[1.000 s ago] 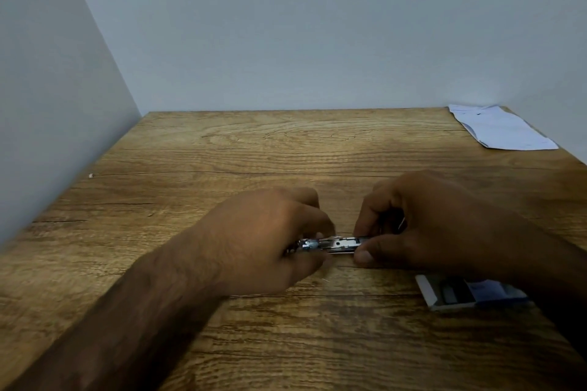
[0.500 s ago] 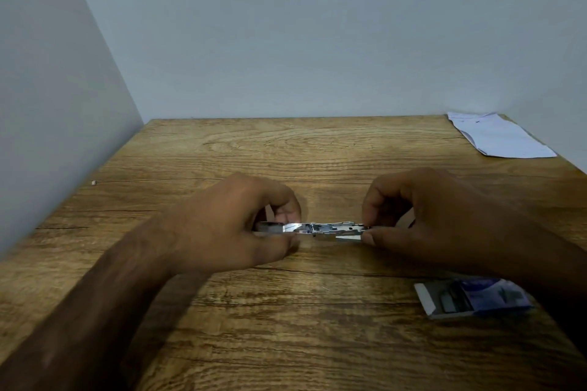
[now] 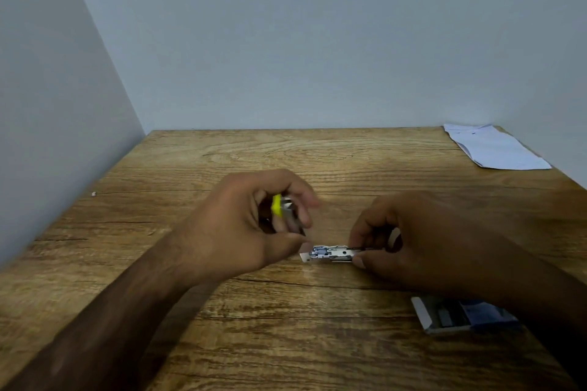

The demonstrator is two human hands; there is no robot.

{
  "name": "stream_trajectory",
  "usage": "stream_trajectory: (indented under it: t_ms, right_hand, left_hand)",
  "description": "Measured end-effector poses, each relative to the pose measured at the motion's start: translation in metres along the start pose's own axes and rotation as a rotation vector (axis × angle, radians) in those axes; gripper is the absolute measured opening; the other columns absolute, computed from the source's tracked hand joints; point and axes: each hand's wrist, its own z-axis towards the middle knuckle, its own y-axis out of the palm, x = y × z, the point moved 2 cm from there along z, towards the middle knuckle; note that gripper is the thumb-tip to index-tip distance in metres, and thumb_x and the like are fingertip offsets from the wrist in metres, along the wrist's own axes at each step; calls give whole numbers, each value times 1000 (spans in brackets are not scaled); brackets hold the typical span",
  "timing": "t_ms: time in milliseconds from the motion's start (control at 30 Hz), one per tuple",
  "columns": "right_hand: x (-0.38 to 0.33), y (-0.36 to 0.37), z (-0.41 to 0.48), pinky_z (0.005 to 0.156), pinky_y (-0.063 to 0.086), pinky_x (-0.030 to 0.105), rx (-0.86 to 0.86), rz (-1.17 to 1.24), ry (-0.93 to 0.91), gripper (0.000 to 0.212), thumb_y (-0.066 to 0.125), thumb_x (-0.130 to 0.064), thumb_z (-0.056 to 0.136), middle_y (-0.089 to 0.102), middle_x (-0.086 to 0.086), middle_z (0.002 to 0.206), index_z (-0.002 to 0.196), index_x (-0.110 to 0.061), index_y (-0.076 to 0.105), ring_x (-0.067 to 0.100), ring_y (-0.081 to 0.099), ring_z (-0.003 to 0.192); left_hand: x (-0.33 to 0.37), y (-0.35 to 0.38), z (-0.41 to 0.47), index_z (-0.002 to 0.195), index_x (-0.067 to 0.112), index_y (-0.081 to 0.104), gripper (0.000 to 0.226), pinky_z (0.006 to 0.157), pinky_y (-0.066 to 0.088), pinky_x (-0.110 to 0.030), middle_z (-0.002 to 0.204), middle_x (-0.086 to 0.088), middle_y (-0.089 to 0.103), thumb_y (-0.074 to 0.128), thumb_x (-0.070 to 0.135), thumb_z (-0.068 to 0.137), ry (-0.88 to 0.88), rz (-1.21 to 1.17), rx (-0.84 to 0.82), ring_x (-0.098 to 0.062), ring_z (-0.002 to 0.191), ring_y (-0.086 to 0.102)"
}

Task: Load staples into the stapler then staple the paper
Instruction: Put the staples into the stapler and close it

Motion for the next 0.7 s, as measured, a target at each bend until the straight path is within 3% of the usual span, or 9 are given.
stream_trajectory:
  t_ms: [100, 233, 433, 567, 700]
  right_hand:
    - [-4, 2, -2, 66, 55, 20, 41, -54, -10, 21, 66, -55, 73, 67, -23, 83, 89, -43, 71, -11, 59, 83]
    - [-8, 3, -5, 56, 40, 13, 76, -89, -14, 29, 60, -59, 69, 66, -25, 78, 92, -45, 69, -17, 56, 80]
    - [-10, 6, -4, 64, 53, 24, 85, -27, -35, 23, 70, -52, 74, 70, -18, 79, 93, -39, 70, -2, 62, 73]
    - [-2, 4, -3, 66, 50, 26, 1, -97, 28, 33, 74, -58, 70, 60, -18, 85, 94, -37, 64, -2, 56, 75]
    - [-2, 5, -3, 59, 43, 19, -1, -106, 43, 32, 67, -65, 66, 59, -19, 85, 88, -42, 67, -4, 56, 73]
  left_hand:
    - [0, 12, 0, 106, 22, 74, 47, 66, 63, -30, 81, 2, 77, 88, -8, 73, 18, -118, 19, -28, 71, 74]
    - [-4, 24, 3, 92, 32, 76, 30, 64, 59, -45, 78, 10, 72, 91, 11, 77, 48, -15, 42, -16, 68, 69]
    - [-6, 34, 3, 98, 35, 74, 23, 62, 56, -39, 82, 13, 69, 86, 34, 78, 81, 206, 1, -13, 75, 65]
    - [-4, 33, 4, 100, 33, 76, 20, 62, 46, -18, 84, 17, 69, 84, 37, 82, 65, 321, -19, -5, 79, 64]
    - [-3, 33, 4, 99, 33, 79, 17, 63, 42, -14, 81, 21, 66, 84, 34, 84, 73, 334, -66, -3, 79, 62]
